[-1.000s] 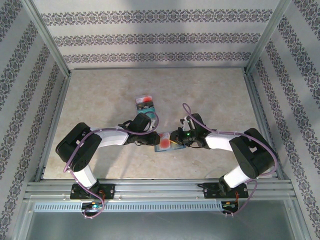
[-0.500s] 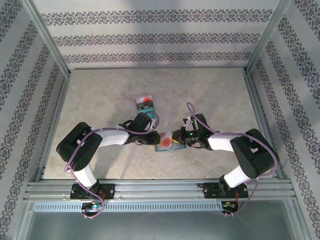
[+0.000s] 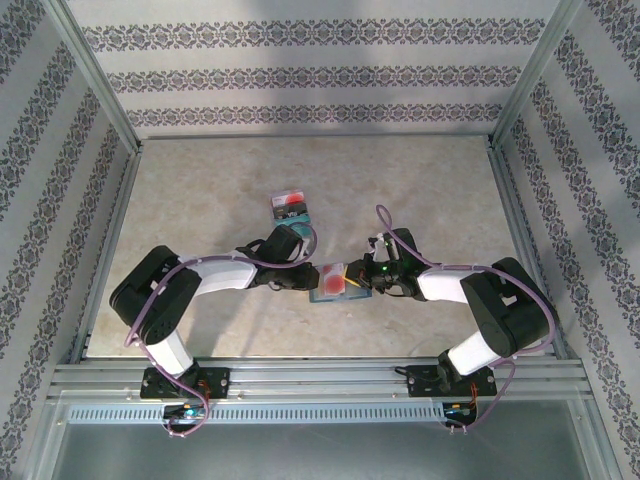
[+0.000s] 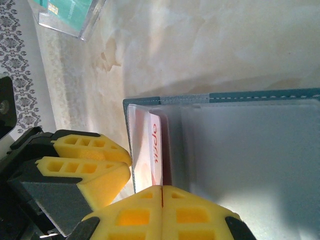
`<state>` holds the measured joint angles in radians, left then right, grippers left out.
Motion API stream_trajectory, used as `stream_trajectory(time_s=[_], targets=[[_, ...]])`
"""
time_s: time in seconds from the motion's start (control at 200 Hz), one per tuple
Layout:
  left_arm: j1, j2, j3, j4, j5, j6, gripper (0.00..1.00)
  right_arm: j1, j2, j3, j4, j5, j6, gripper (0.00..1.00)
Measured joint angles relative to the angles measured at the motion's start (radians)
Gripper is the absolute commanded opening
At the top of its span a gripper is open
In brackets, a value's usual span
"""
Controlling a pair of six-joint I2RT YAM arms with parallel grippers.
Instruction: Take the credit cards out of the card holder
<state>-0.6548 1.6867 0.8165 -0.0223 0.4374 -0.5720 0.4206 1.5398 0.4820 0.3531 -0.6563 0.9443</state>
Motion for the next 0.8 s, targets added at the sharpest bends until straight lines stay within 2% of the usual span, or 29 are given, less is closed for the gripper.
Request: stream_trajectory(time_s=[0.325,0.49,0.804], targets=[[-0.029,-0.032,0.048,-0.023,-0.004,0.015,0.21,0.000,0.000,0.000,0.003,0.000,0.000,0.03],[-0.063,0.014,0.086,-0.015,0.012,0.019,0.20,0.000,0.000,0.000,0.004,0.000,0.000,0.03],[-0.070,0.070,0.091,-0.002,0.023,0.018,0.16,0.000,0.000,-0.015,0.045,-0.001,0.005,0.11]])
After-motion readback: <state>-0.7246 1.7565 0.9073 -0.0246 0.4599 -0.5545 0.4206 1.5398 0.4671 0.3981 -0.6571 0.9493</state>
